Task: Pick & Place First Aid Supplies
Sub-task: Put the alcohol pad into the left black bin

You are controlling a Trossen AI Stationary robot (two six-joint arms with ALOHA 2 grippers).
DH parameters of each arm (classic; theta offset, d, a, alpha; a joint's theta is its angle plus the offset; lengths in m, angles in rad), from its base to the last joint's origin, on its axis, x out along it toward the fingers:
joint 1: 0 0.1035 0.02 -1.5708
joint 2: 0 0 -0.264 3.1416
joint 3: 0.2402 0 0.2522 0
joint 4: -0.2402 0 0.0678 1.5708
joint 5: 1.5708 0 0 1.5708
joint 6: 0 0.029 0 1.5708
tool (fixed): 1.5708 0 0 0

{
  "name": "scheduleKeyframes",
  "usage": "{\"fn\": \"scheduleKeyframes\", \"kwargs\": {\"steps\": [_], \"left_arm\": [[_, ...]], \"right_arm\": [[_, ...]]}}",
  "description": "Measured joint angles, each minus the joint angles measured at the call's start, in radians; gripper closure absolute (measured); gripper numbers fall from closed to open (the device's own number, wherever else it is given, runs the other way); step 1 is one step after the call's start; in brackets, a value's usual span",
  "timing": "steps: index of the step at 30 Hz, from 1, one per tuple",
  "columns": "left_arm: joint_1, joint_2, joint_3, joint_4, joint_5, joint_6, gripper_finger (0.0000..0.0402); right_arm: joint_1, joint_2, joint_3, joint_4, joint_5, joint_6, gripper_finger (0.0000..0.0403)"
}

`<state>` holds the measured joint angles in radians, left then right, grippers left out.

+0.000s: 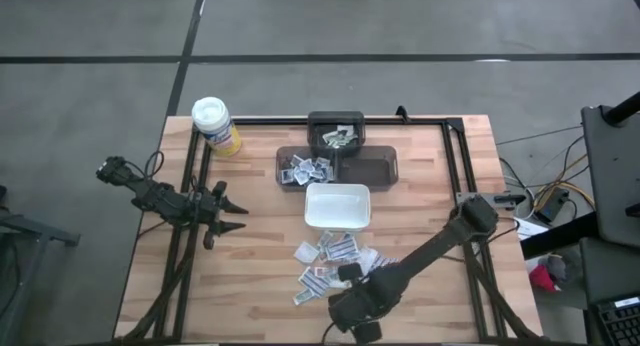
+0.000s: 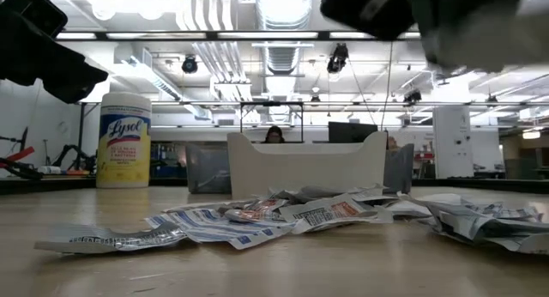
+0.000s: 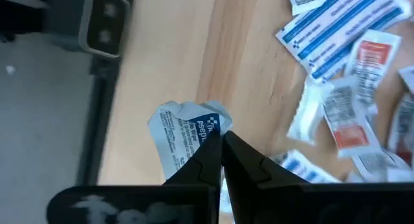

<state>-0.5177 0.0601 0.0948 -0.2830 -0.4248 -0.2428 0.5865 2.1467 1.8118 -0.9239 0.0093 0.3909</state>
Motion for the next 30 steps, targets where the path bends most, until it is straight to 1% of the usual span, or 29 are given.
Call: {"fn": "scheduleKeyframes", "kwargs": {"steps": [7,10,17,20,22,26,30], "left_arm": [[0.0,0.001,0.0,0.005,0.0,0.0,0.0225],[0.0,0.0,0.0,0.005,0.0,0.0,0.0225],[0.0,0.001,0.0,0.005,0.0,0.0,0.0225],[0.0,0.001,0.0,0.005,-0.002,0.0,0.0225],[0.0,0.001,0.0,0.005,-0.002,0.0,0.0225],[0.0,0.001,0.0,0.006,-0.003,0.0,0.0225],[0.0,0.001,0.0,0.008,-0.003,0.0,0.0225]], "right_arm": [[-0.018,-0.138,0.005,0.007,-0.002,-0.003,0.0394],[-0.027,-0.188,0.005,0.02,-0.004,-0.028,0.0394],[-0.075,-0.302,0.006,0.093,-0.007,-0.172,0.0394],[-0.101,-0.338,0.006,0.126,-0.024,-0.26,0.0394],[-0.125,-0.361,0.006,0.148,-0.056,-0.314,0.0394],[-0.187,-0.384,0.006,0.196,-0.091,-0.361,0.0394],[-0.252,-0.398,0.006,0.25,-0.097,-0.42,0.0394]]}}
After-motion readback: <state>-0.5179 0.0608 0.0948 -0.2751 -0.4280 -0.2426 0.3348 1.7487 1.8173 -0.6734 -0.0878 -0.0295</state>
